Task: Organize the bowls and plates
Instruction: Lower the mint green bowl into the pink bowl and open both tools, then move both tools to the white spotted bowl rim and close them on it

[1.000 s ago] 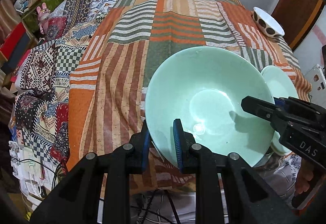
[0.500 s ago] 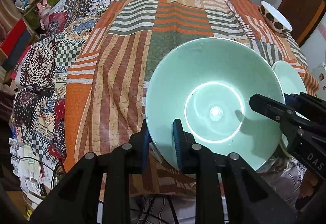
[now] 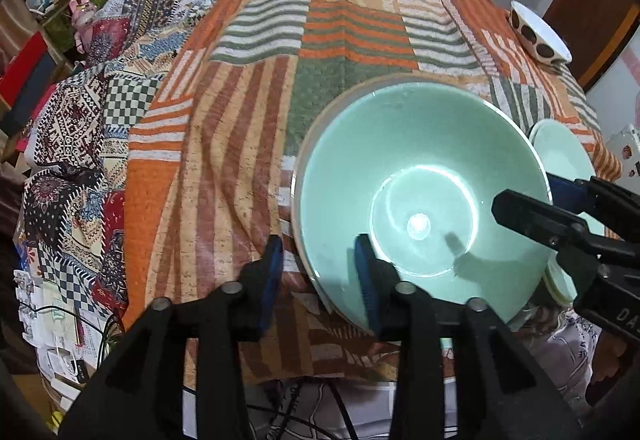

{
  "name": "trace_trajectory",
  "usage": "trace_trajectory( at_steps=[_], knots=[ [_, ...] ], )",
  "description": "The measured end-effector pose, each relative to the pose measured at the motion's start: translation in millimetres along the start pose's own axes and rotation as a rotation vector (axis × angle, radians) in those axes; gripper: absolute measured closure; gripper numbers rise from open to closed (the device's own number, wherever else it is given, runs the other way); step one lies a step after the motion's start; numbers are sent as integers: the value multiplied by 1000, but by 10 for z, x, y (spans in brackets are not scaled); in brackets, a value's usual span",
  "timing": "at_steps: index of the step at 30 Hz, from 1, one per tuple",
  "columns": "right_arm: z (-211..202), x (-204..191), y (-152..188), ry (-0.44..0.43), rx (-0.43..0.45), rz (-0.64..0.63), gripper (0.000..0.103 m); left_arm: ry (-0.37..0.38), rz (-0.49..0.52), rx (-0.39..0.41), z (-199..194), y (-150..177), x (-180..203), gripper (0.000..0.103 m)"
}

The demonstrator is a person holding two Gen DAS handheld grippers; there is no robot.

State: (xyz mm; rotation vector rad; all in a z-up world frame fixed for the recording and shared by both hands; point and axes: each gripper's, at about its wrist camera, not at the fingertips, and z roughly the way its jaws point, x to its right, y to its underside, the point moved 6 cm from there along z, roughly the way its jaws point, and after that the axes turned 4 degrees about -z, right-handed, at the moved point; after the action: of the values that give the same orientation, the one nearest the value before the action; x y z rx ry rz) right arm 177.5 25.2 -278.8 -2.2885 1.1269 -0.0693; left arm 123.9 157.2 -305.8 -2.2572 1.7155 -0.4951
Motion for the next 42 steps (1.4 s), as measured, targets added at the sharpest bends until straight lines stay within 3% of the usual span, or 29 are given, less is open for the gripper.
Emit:
trace_trajectory(
  at_steps=[5,8,13,16,25,34,42],
  knots=[
    [-101,12,-46,33,37,-17,61,10,-19,36,-152,-78,-38,64],
    [-209,55,-107,60,77,-23,50,26,-18,61,-262,-131,7,63],
    [-396,224,-164,64,114,2,50,52,17,135,-549,-282,225,61],
    [-567,388,-191,75,142,22,50,80,27,187,-727,-410,380,52],
    [-1278,1184,-263,186,289,130,49,160,83,297,-1059,-819,997,44],
    [-1532,2264,-351,318,344,293,49,180,128,297,-878,-1243,1580,32],
    [-1263,2957,-475,280,316,437,51,167,196,252,-469,-1543,2021,32]
  ],
)
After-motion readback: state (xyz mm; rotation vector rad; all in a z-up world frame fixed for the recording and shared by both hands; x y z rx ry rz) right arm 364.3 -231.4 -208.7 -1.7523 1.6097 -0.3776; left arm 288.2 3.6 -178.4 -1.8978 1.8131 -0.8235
